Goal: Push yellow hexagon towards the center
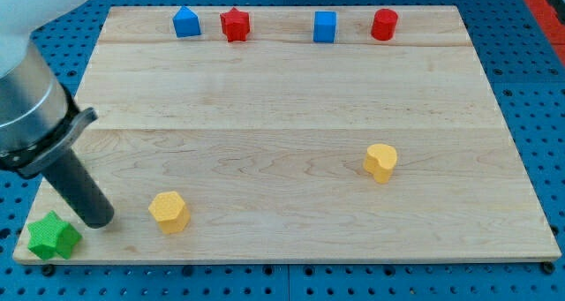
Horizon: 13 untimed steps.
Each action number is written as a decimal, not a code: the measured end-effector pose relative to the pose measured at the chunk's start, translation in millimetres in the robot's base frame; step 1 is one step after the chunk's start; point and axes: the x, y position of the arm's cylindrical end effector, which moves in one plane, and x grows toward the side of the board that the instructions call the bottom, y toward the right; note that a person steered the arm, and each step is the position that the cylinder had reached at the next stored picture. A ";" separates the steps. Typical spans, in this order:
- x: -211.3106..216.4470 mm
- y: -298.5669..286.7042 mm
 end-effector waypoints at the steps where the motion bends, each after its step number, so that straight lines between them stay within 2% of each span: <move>1: -0.9 35.0; 4: 0.9 95.6; 6: 42.8 111.3; 7: 42.3 111.6; 9: -16.3 128.4; 11: -40.3 146.8; 13: -44.0 120.9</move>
